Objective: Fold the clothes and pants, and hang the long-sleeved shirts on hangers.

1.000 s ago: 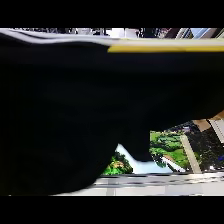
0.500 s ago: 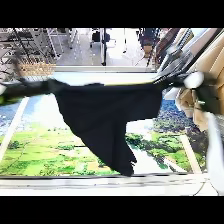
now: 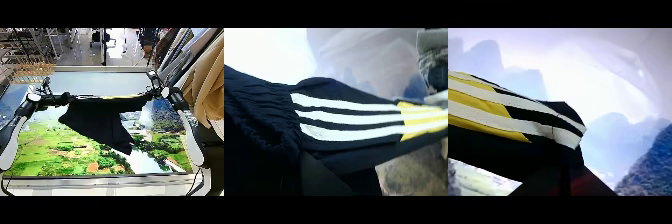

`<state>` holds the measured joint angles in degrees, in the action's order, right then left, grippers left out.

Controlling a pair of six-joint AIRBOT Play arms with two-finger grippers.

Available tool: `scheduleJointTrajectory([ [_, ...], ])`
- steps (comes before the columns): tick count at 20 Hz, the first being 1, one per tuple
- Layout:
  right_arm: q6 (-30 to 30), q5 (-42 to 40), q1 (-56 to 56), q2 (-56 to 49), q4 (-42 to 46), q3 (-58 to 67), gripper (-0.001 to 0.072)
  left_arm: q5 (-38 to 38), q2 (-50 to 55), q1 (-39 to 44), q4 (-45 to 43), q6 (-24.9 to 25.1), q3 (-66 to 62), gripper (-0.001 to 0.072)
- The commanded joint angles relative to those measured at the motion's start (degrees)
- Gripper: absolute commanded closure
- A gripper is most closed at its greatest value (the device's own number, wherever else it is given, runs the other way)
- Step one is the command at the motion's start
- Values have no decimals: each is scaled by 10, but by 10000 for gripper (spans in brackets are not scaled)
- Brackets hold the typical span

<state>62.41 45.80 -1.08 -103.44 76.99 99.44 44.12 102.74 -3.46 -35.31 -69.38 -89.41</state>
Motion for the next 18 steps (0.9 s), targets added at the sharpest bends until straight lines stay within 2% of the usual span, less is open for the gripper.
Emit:
scheduleJointTrajectory([
  [1, 1, 146, 0, 33, -87, 0, 696, 50, 7, -21, 2, -14, -20, 680],
  [3, 2, 270, -1, 82, -139, 0, 696, 146, -2, -52, 1, -12, -22, 680],
  [6, 45, 464, -15, 145, -230, -6, 696, 276, 0, -104, -25, -11, -22, 681],
  [8, 60, 520, -51, 183, -247, -36, 696, 333, 5, -133, -54, -11, -21, 680],
  [14, 76, 502, -171, 242, -240, -233, 696, 374, 35, -154, -141, -11, -21, 679],
  [18, 76, 384, -218, 242, -215, -384, 695, 388, 59, -150, -161, -11, -21, 679],
])
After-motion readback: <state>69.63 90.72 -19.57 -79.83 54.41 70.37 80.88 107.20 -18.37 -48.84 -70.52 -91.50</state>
